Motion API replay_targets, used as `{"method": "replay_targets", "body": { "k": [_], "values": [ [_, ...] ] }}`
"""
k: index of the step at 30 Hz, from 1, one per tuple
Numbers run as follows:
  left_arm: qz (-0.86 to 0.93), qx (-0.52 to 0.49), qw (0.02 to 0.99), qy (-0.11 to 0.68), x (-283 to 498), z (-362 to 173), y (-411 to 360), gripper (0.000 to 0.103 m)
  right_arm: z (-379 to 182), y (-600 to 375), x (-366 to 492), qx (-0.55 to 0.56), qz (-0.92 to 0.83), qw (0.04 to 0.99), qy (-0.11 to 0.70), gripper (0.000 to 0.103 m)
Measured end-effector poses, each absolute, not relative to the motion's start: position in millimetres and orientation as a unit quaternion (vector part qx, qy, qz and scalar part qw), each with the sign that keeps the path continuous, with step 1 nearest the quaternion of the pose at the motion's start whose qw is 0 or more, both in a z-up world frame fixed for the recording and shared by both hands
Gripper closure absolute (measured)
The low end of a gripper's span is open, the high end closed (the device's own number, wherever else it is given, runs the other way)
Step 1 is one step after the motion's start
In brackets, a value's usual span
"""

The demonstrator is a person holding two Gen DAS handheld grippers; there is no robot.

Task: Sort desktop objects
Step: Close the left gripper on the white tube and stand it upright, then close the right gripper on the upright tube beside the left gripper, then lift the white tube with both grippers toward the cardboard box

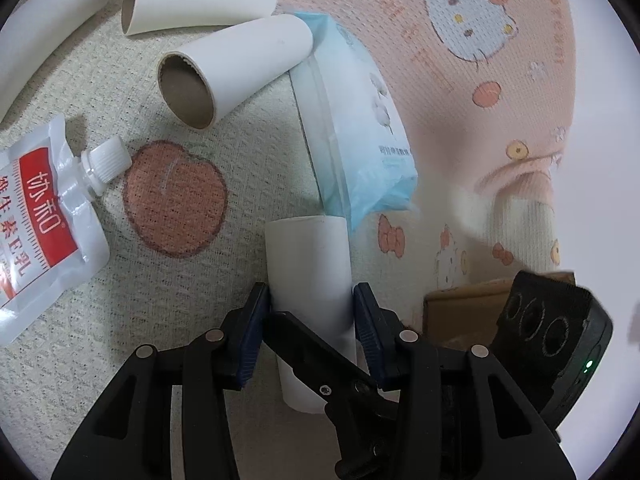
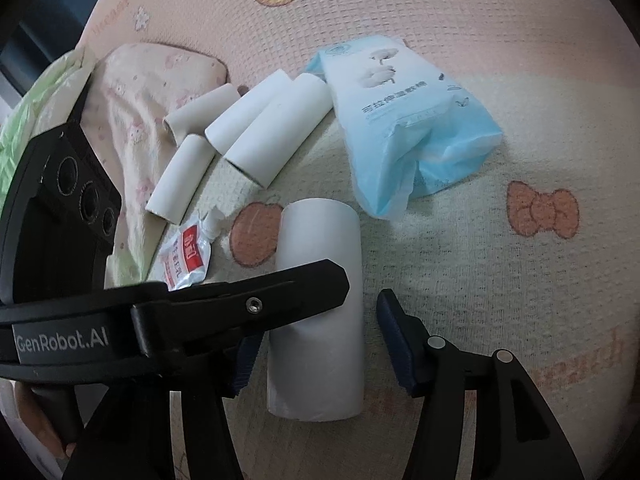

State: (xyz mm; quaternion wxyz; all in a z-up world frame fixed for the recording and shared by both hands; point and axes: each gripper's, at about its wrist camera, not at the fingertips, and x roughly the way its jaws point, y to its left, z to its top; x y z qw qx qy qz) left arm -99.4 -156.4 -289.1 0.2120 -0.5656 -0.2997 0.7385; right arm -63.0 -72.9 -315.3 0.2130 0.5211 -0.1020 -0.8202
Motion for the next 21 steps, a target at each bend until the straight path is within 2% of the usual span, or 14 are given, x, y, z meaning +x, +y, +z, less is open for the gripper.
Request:
{"method": "replay_targets", "body": {
  "k": [3,6,12,21],
  "values": [
    [0.749,-0.557,0.224,-0.281,-92,-281,-154,0.056,-309,-77,-59,0.527,-0.816,0.222,-0.081,0.050],
    [0.771,-0.537,0.236,-0.247,-83,-262,-149,0.056,-296,-79,-50,0.512,-0.823,0.236,-0.065,0.058],
    [0.824,-0.476,0.268,-0.153,-63,-211,-132,0.056,-260,-78,-31,0.462,-0.853,0.241,-0.040,0.059],
    [0.837,-0.425,0.311,-0.147,-47,-150,-116,0.056,-198,-54,-2,0.390,-0.892,0.223,-0.056,0.059]
  ]
}}
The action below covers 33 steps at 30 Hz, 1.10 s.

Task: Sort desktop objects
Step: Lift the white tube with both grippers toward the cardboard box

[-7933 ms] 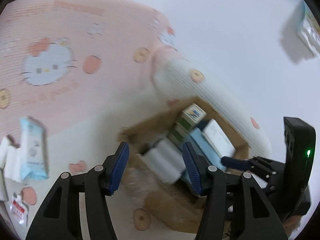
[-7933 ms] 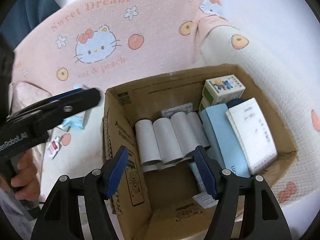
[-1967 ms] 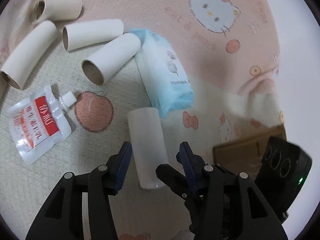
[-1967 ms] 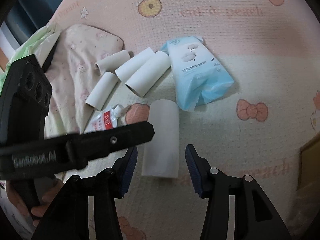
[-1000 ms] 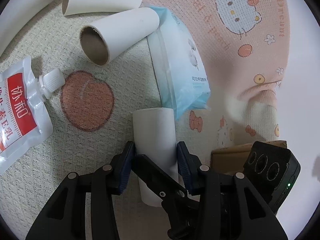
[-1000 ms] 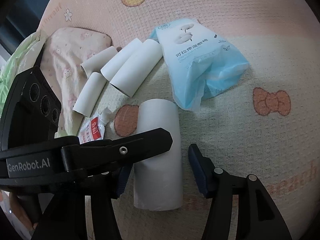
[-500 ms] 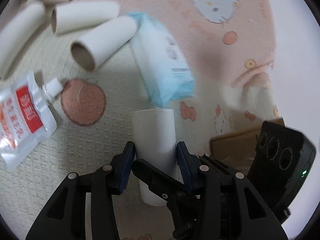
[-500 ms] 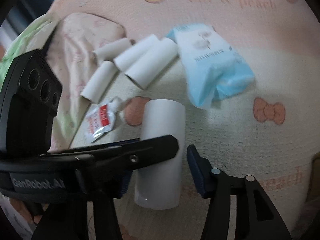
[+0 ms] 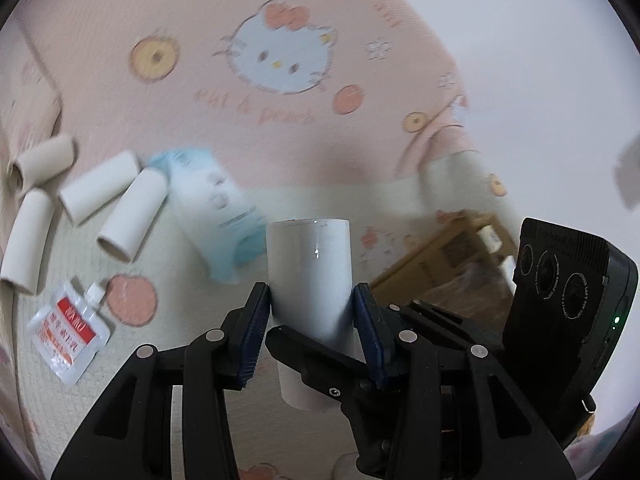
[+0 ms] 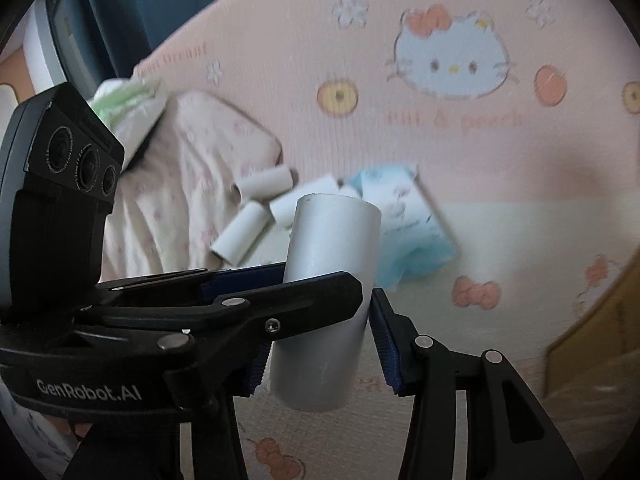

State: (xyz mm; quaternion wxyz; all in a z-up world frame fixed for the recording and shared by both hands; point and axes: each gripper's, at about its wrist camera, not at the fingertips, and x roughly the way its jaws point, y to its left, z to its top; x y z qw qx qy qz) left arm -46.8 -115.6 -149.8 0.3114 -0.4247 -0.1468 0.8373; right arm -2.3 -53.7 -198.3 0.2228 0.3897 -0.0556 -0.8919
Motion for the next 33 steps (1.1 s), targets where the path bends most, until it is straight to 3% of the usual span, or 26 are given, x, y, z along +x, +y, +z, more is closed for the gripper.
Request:
{"method": "replay_targets", "body": {
  "k": [16,28,33],
  "values": [
    [0.841,-0.353,0.407,-0.051,-26,-60,-38,0.056,-111,6,40,0.298,-0.942,0.143,-0.053,0.059],
    [0.810,-0.352,0.469,0.016,-24,-33,39,0.056,-83,61,49,0.288,-0.952,0.069,-0.077,0.059],
    [0.780,-0.384,0.494,-0.002,-35,-29,69,0.056,-71,88,49,0.295,-0.953,0.034,-0.062,0.059]
  ]
}}
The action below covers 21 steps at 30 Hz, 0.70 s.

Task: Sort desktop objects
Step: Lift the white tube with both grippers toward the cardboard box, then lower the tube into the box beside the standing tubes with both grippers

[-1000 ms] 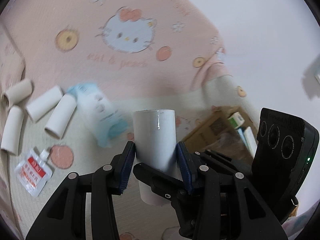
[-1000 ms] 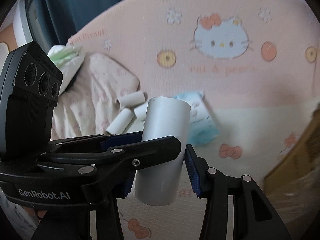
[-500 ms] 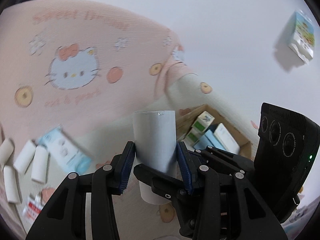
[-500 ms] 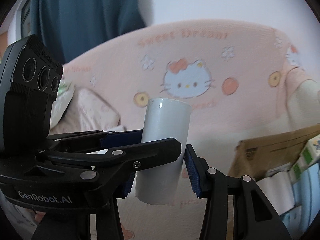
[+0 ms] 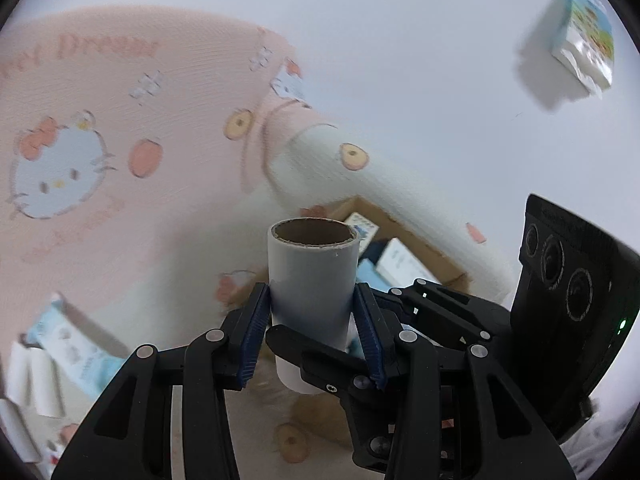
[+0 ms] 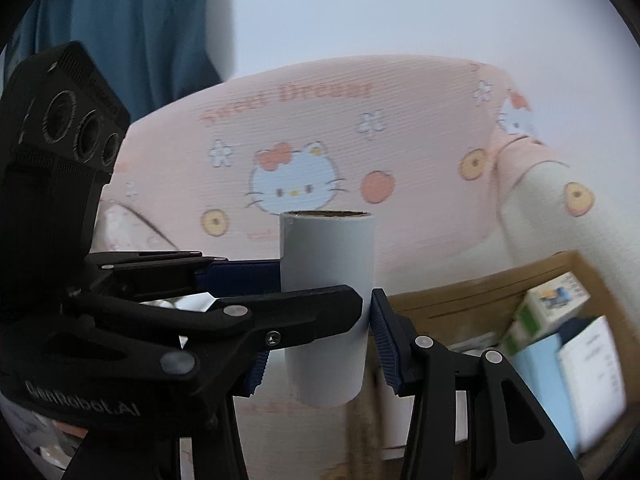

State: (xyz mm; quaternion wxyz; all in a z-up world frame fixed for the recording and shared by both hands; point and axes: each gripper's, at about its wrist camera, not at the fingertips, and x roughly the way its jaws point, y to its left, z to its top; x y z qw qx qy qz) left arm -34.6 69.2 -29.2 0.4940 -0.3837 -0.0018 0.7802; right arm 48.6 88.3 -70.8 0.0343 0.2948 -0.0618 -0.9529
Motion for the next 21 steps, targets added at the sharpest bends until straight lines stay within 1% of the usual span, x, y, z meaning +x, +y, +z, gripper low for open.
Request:
{"method": "replay_targets", "body": {
  "k": [3,9,13,18,21],
  "values": [
    [0.763,-0.397,0.509,-0.014,-40,-26,87,0.056,-65,105,48,0.301,-0.951,0.025,-0.060,0.059],
    [0.748,-0.412,0.520,-0.009,-38,-24,126,0.056,-61,127,46,0.325,-0.946,-0.009,-0.008,0.059],
    [0.730,-0.434,0.527,-0.010,-39,-30,150,0.056,-63,152,47,0.349,-0.937,-0.015,-0.020,0.059],
    [0.702,-0.478,0.528,-0.012,-46,-44,175,0.056,-73,188,44,0.394,-0.917,-0.004,-0.063,0.059],
    [0.684,-0.508,0.523,-0.018,-50,-55,189,0.056,-82,197,40,0.417,-0.907,-0.008,-0.055,0.059]
  ]
}}
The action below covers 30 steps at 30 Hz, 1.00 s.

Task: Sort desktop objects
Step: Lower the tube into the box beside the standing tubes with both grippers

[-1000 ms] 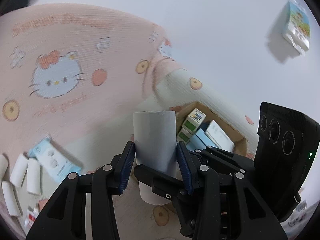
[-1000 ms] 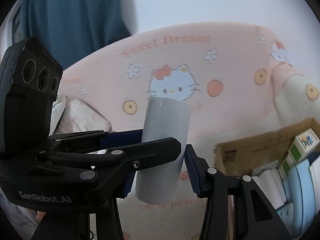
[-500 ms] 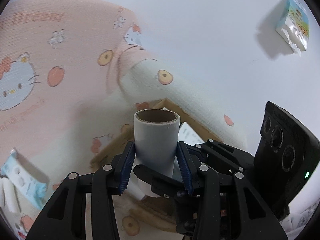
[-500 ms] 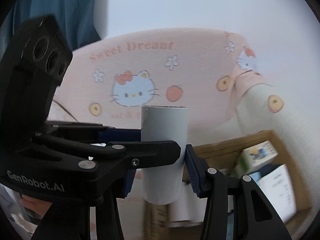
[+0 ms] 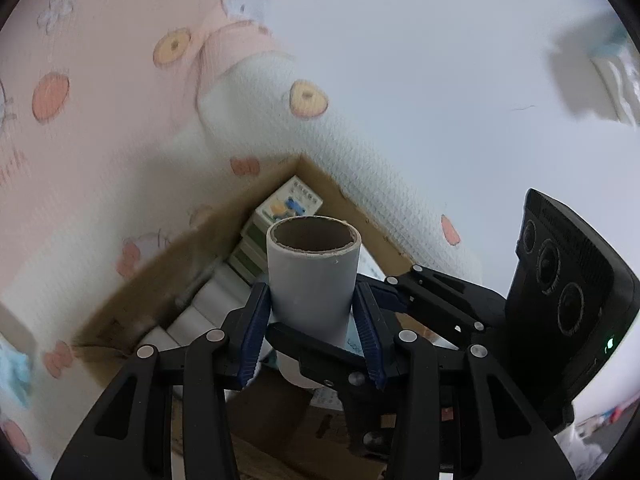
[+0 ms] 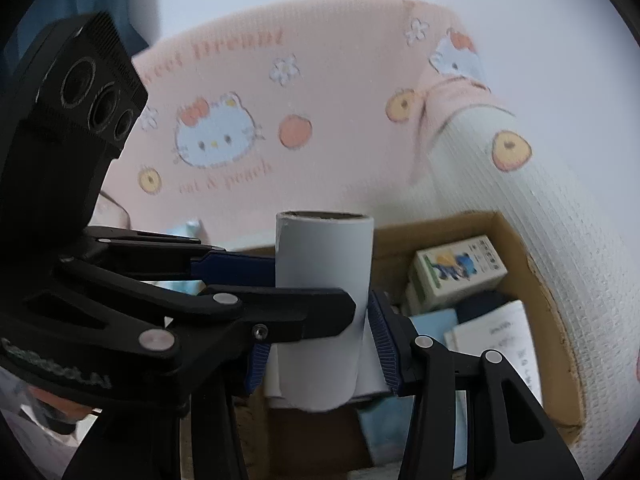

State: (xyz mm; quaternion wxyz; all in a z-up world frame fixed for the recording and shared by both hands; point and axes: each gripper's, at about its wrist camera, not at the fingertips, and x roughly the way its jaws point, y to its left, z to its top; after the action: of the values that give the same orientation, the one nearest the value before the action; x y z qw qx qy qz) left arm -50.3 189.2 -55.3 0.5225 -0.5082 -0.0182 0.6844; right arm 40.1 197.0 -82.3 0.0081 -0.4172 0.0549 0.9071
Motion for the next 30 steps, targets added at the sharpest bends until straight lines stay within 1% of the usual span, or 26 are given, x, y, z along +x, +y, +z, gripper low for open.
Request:
{"method": "replay_targets", "body": {
  "k": [6,13,20,27,30],
  "values": [
    [0.671,-0.554,0.492,-0.013,-60,-75,201,0.056,-101,201,32,-0.445,0.894,0.003,0.048,0.059],
    [0.644,-0.623,0.443,-0.035,-84,-103,204,0.057,-128,212,11,-0.490,0.867,-0.028,0.086,0.061],
    [0.632,-0.654,0.415,-0.034,-87,-123,210,0.057,-147,219,1,-0.528,0.841,-0.050,0.105,0.061],
    [0.607,-0.690,0.393,-0.041,-86,-147,215,0.057,-164,220,4,-0.558,0.824,-0.043,0.089,0.061],
    [0.598,-0.703,0.379,-0.057,-88,-156,214,0.056,-169,218,1,-0.574,0.813,-0.039,0.084,0.061]
  ]
}}
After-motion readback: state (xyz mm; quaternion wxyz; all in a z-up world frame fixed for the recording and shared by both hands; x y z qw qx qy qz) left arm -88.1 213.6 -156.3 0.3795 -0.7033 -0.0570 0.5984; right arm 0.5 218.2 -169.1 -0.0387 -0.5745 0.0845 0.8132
